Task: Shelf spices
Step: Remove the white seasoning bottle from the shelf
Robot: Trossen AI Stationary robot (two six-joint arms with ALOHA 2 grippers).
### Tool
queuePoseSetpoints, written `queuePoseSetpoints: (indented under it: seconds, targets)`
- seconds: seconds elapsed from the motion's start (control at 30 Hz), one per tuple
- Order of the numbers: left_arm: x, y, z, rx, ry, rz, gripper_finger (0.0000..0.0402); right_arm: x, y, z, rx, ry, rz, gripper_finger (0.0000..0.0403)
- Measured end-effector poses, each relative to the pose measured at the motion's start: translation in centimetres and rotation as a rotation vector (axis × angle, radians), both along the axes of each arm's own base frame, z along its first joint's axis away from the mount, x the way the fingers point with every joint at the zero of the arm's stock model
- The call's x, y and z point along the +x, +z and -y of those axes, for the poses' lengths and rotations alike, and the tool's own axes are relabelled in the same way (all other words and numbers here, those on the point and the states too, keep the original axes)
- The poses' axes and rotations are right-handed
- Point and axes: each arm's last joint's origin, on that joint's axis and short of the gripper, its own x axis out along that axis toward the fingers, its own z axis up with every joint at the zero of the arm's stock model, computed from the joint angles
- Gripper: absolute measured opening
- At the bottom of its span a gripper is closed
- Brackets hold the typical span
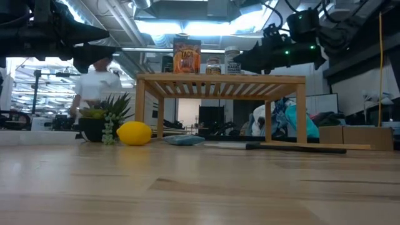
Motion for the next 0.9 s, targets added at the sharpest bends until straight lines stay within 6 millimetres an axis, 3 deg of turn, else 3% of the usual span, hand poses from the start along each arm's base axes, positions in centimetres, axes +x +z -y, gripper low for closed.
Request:
queuePoseSetpoints:
  seconds: [0.27,0.4,0.67,0.9]
  targets:
    - [0.0,0.0,0.0,-0.005,-0.001,0.001,0.0258,1.9,0.3,1.3,0.018,0.004,-0.028,0.0371]
    - [0.0,0.0,0.0,-0.007,-0.001,0.0,0.0258,1.9,0.5,1.3,0.016,0.007,-0.026,0.0331]
    - [0.0,0.0,0.0,-0.008,-0.001,0.0,0.0258,1.9,0.5,1.3,0.018,0.011,-0.028,0.021]
    - [0.0,0.0,0.0,-0.008,-0.001,0.0,0.0258,1.9,0.6,1.3,0.012,0.01,-0.021,0.0205]
